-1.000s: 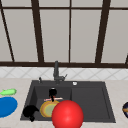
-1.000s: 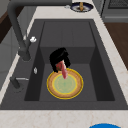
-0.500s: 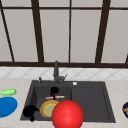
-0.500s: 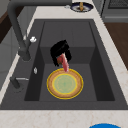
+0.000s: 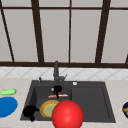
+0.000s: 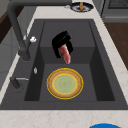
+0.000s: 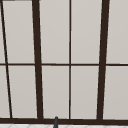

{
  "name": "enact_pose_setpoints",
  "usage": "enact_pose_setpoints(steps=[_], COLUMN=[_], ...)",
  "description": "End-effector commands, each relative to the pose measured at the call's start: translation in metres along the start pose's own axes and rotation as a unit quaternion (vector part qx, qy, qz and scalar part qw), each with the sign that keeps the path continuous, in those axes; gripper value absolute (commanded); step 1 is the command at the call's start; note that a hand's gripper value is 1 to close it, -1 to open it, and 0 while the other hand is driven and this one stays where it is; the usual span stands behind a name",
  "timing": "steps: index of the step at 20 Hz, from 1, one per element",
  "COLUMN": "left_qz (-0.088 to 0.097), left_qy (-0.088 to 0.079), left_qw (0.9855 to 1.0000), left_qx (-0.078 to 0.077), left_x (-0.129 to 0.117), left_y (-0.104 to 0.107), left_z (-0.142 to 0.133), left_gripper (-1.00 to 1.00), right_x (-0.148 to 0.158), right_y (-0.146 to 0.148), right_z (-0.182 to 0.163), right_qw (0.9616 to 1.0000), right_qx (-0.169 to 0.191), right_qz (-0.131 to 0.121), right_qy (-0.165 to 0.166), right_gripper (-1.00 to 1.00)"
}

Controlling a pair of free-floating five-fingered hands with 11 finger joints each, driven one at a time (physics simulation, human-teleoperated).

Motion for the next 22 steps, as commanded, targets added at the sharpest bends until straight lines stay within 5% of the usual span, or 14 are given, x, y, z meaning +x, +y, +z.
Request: enact_pose_setpoints(steps=[1, 15, 22], left_qz=[0.0, 0.0, 0.0], left_qy=[0.0, 0.0, 0.0], left_qw=[1.0, 1.0, 1.0], left_qx=[0.0, 0.0, 0.0], left_x=[0.0, 0.0, 0.0], left_y=[0.0, 0.0, 0.0], left_z=[0.0, 0.0, 0.0], left_gripper=[0.0, 0.0, 0.0], right_x=[-0.015, -0.077, -0.1], right_y=[-0.01, -0.034, -0.042], right_z=[0.009, 0.037, 0.047], right_qw=[0.9993, 0.9994, 0.9976], right_qx=[0.009, -0.002, -0.006], right_qz=[-0.025, -0.018, -0.026], right_qy=[0.027, 0.028, 0.064], right_gripper=[1.0, 1.0, 1.0])
